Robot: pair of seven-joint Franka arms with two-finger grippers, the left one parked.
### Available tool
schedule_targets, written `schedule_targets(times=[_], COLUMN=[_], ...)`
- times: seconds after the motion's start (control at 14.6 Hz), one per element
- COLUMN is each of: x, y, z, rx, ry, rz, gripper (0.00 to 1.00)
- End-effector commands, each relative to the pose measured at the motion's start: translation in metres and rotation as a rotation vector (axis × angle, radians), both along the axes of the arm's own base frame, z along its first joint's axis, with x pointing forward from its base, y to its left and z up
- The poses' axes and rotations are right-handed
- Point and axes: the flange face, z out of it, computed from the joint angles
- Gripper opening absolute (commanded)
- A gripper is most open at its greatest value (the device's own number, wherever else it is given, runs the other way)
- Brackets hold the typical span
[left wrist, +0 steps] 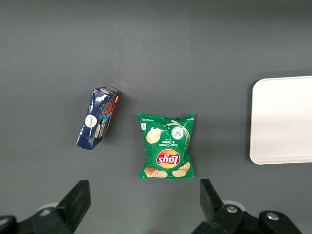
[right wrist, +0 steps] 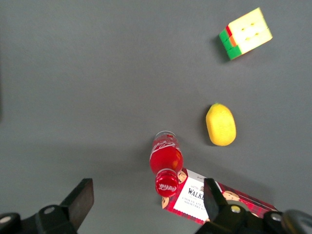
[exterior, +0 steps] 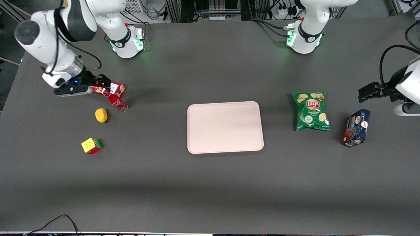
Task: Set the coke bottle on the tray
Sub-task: 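Close the right gripper around the red Coca-Cola bottle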
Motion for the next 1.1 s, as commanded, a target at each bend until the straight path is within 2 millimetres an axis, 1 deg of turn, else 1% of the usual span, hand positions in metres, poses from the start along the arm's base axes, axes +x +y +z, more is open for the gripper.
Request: schedule_targets(times=[0.0,0.14,0.41,0.55,0.62,0.89,1.03], x=[-0.014,-0.012,-0.018,-0.017,-0.017,-0.021,-0.023], y=[-0.004,-0.005,-0.007,-0.016,-0.017,-0.016,-0.016], z=[-0.038,-0.051,-0.067,-0.078,-0.082,-0.091,-0.093], rx=[-0.012,-0.014,-0.044,-0.043,-0.042,-0.042,-0.042], ry=[-0.014,-0.003,-0.005,0.001,0.004,0.027,0.031], rz=[0.051,0.063,0.102,0.131,0.136,0.141,0.141], gripper=[1.0,1.0,1.0,1.0,1.0,1.0,1.0])
